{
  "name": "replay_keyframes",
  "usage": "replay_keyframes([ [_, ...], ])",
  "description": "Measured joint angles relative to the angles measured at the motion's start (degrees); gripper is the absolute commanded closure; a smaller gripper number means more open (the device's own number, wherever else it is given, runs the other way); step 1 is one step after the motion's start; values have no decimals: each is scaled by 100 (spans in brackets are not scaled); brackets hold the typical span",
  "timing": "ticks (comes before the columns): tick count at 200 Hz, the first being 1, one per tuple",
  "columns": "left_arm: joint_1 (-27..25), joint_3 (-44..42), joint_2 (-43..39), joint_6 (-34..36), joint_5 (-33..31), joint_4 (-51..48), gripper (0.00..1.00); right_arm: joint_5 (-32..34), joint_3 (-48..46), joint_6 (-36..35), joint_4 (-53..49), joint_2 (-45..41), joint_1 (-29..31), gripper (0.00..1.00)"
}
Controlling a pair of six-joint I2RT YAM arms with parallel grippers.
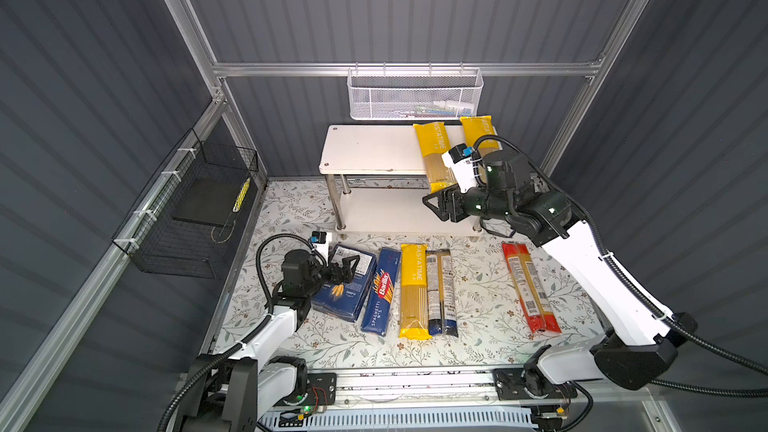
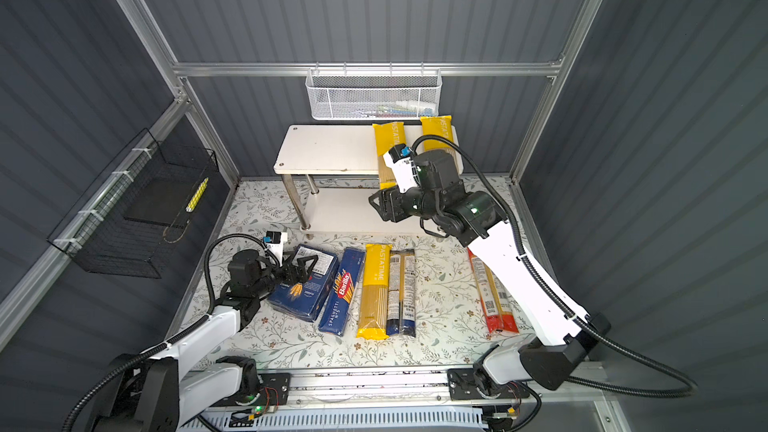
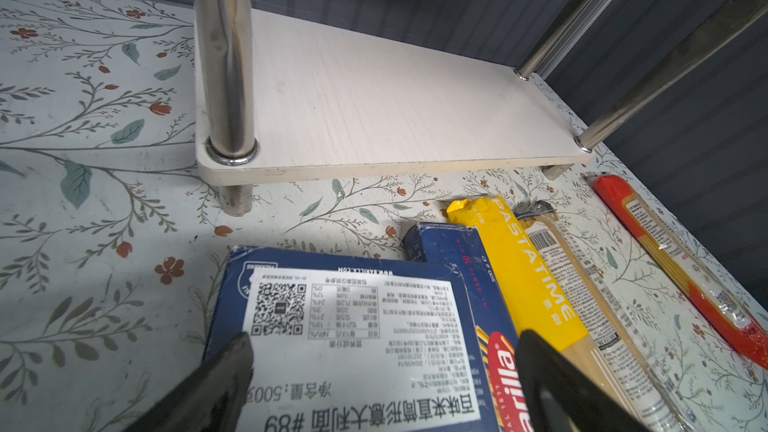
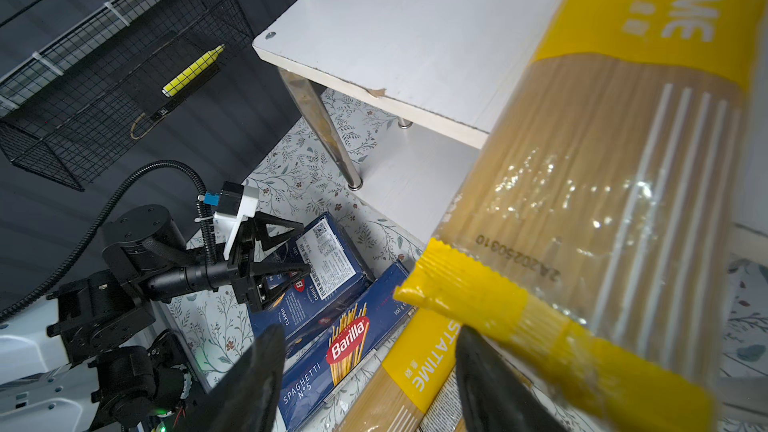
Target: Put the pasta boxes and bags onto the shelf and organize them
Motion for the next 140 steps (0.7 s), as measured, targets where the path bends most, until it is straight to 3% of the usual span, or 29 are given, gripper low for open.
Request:
replay_keyframes([
  [140, 0, 0, 0, 0, 0, 0, 1, -175, 728, -238, 291, 826, 343, 31],
])
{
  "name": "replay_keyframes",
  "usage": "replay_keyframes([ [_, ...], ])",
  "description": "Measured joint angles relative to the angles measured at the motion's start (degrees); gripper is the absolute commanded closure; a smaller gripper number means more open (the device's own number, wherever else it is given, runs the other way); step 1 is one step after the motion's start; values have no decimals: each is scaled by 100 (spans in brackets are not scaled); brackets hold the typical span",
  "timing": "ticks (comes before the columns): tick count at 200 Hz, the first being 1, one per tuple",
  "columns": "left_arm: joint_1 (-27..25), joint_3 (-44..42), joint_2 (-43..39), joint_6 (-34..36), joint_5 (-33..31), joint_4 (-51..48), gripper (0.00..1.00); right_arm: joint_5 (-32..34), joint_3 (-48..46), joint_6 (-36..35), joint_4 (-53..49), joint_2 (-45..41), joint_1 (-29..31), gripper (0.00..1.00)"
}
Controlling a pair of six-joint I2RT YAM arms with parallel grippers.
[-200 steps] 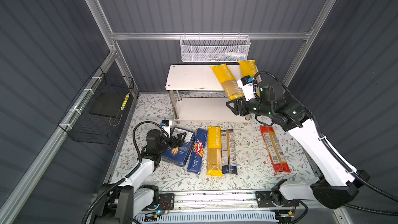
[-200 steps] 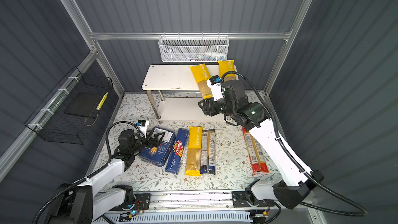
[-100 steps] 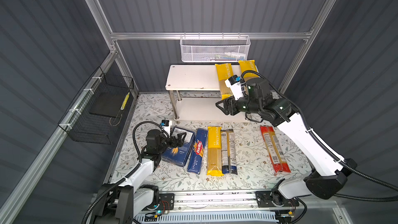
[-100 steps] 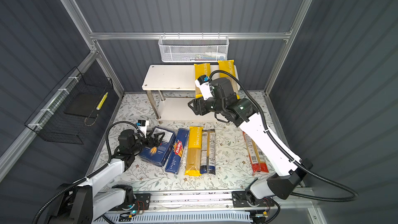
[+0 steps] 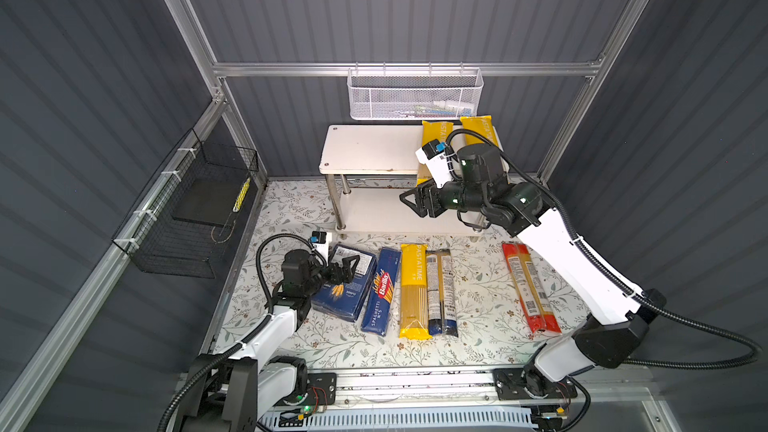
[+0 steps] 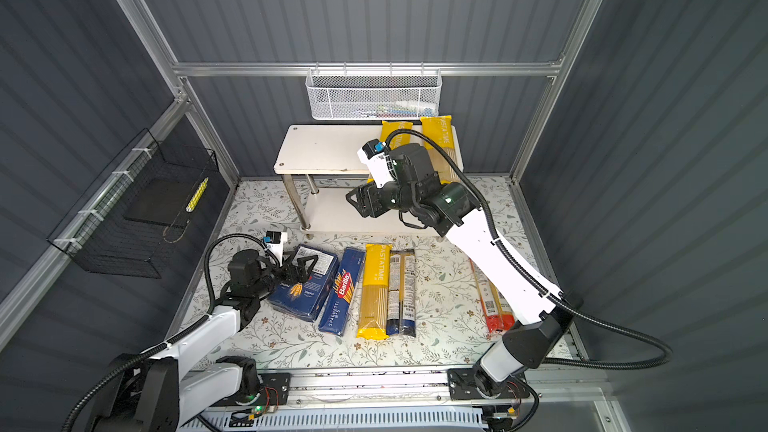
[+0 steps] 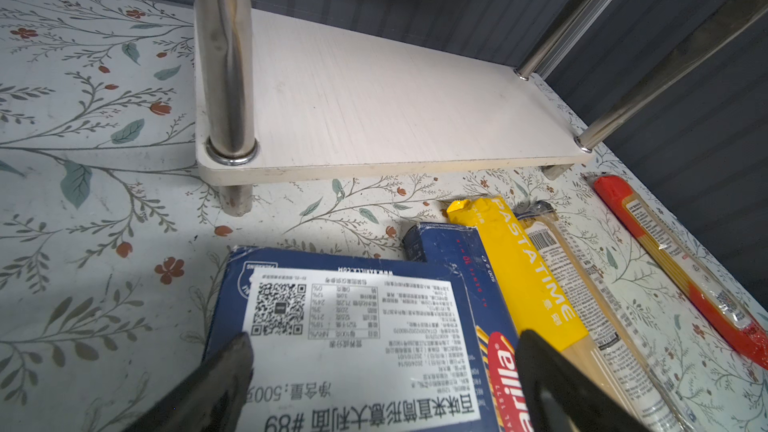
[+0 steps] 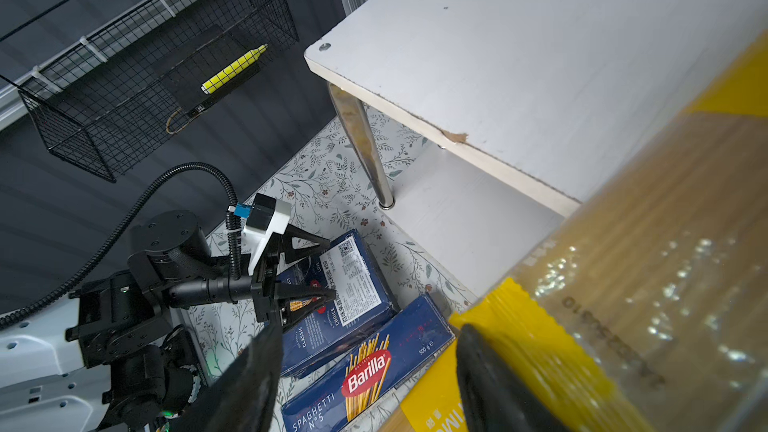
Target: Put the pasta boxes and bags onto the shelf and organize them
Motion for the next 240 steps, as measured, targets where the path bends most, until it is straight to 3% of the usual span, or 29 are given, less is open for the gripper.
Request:
replay_keyframes([
  [67, 0, 0, 0, 0, 0, 0, 1, -133, 299, -37, 22, 385, 133, 31],
  [124, 0, 0, 0, 0, 0, 0, 1, -37, 407, -181, -22, 487, 767, 30],
  [189, 0, 0, 0, 0, 0, 0, 1, 1290, 1862, 251, -302, 1475, 938, 27],
  [240, 0, 0, 0, 0, -2, 0, 1, 1847, 2245, 315, -577, 1943, 1056, 26],
])
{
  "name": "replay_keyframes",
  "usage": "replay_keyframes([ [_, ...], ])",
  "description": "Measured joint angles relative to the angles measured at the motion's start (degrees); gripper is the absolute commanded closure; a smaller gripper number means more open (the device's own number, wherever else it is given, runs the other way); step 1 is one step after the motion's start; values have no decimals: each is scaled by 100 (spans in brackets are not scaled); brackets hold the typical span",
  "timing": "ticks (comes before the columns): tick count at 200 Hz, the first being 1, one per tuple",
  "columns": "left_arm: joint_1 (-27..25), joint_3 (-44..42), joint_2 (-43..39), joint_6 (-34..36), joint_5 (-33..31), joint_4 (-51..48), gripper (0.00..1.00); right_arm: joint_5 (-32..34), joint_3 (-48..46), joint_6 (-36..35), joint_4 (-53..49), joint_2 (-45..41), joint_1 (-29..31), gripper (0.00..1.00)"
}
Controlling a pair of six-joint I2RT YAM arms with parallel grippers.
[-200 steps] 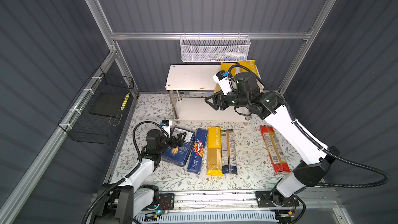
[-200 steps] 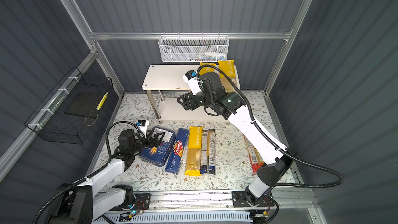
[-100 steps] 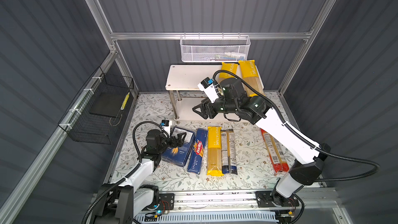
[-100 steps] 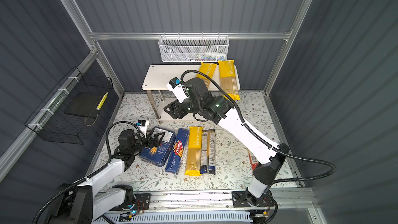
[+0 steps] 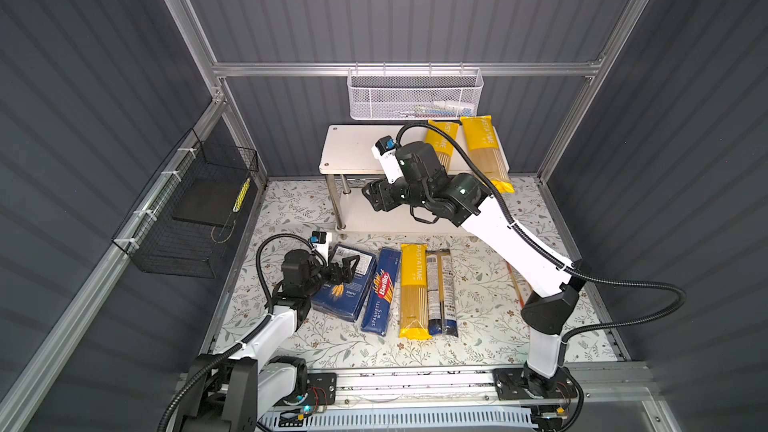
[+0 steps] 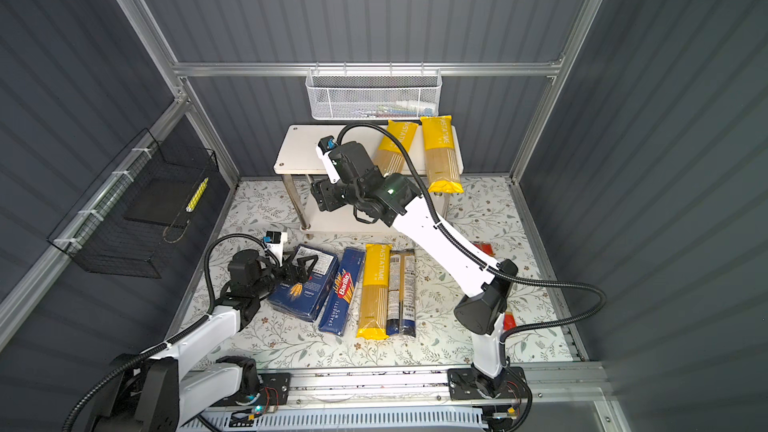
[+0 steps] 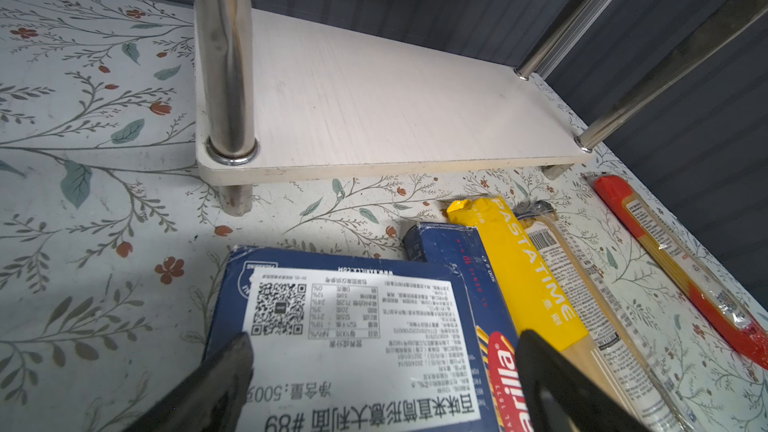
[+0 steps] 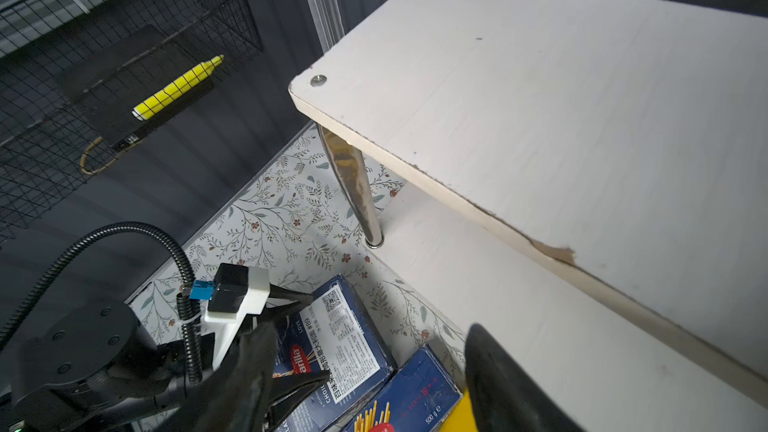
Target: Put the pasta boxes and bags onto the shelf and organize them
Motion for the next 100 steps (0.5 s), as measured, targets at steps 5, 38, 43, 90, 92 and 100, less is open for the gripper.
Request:
replay_keyframes([
  [5, 0, 0, 0, 0, 0, 0, 1, 42, 9, 0, -31, 4, 2, 26],
  [38, 0, 0, 0, 0, 0, -2, 1, 330, 44, -11, -162, 2, -4, 25],
  [43, 0, 0, 0, 0, 2, 0, 1, 367, 46, -15, -179, 2, -7, 25],
  [90, 0, 0, 0, 0, 0, 0, 1, 527, 37, 0, -291, -28, -48, 24],
  [92, 0, 0, 0, 0, 2, 0, 1, 529, 35, 0, -291, -33, -48, 24],
  [100, 0, 0, 0, 0, 0, 0, 1, 555, 28, -2, -302, -55, -48, 24],
])
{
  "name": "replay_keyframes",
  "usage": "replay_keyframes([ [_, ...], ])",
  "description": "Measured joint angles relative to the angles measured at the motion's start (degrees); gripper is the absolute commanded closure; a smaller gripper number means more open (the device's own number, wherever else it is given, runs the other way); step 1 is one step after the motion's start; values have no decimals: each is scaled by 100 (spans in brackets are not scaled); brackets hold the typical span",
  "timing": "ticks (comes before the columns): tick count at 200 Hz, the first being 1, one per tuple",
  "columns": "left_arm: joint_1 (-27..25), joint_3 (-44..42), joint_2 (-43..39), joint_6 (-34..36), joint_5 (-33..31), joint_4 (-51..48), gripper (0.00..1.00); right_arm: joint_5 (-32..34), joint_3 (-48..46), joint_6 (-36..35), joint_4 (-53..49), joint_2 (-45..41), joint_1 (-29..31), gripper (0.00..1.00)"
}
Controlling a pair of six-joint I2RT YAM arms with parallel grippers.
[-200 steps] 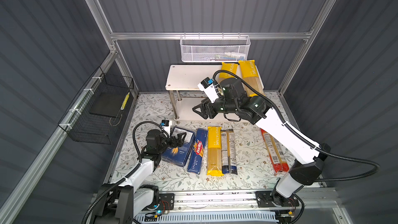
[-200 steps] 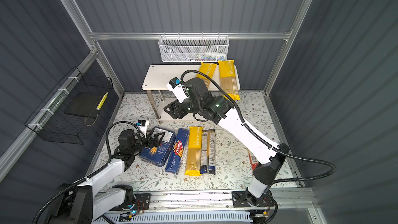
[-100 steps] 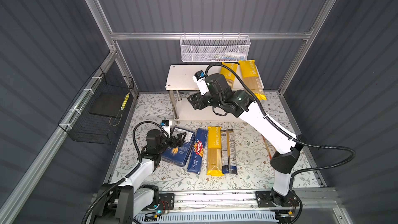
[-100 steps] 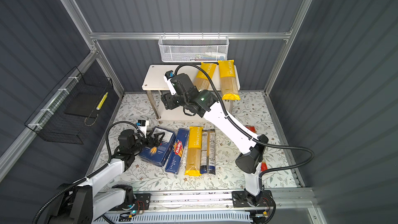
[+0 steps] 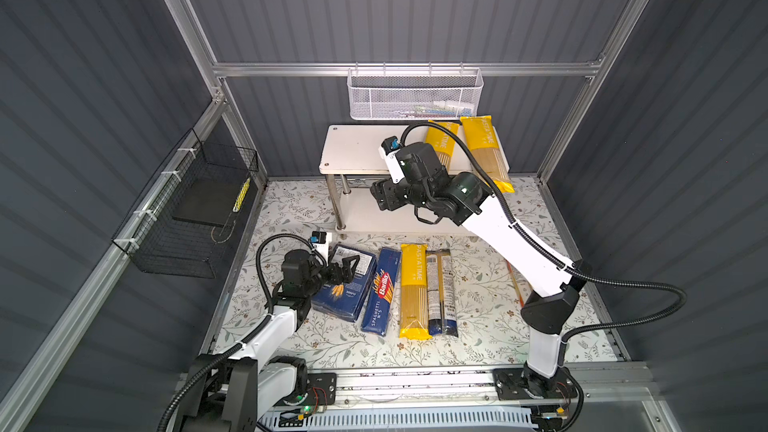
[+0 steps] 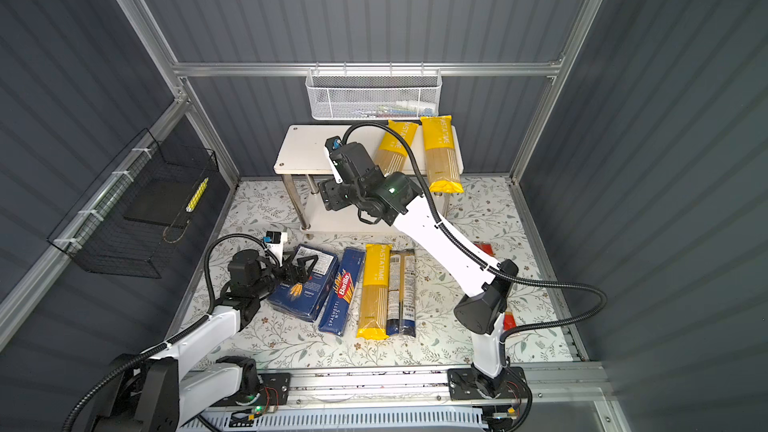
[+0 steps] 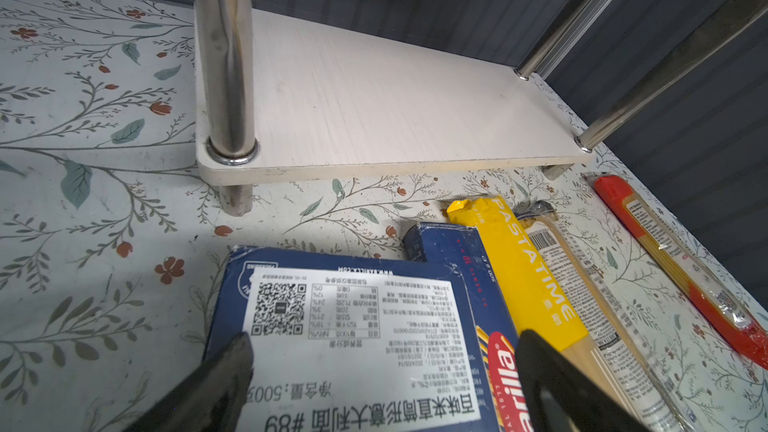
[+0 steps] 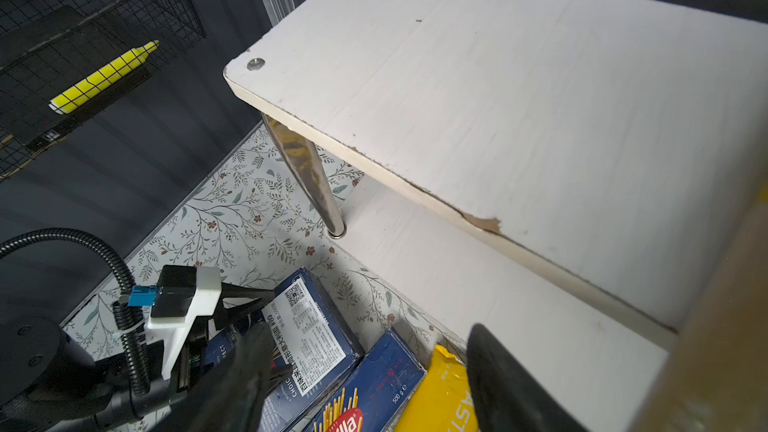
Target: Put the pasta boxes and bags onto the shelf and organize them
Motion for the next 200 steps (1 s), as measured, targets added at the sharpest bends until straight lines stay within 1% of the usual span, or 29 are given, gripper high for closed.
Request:
replay_keyframes([
  [42, 0, 0, 0, 0, 0, 0, 1, 136, -256, 2, -118, -332, -68, 24],
  [80, 0, 0, 0, 0, 0, 0, 1, 190, -695, 4, -107, -732, -153, 24],
  [98, 0, 0, 0, 0, 0, 0, 1, 186, -721, 4, -68, -785, -157, 23],
  [114, 0, 0, 0, 0, 0, -2, 1, 96, -756, 0, -11, -820, -157, 23],
  [134, 0, 0, 0, 0, 0, 0, 1, -199, -960, -61, 105, -951, -155, 23],
  [163, 0, 0, 0, 0, 0, 0, 1, -658, -1799, -330, 426, -1462, -81, 22],
  [177, 0, 0, 0, 0, 0, 0, 1, -785, -1996, -420, 446, -1611, -26, 22],
  [184, 0, 0, 0, 0, 0, -2, 1, -844, -2273, -509, 715, -1766, 37, 22],
  [200, 0, 0, 0, 0, 0, 0, 1, -896, -2905, -638, 815, -2175, 133, 21],
])
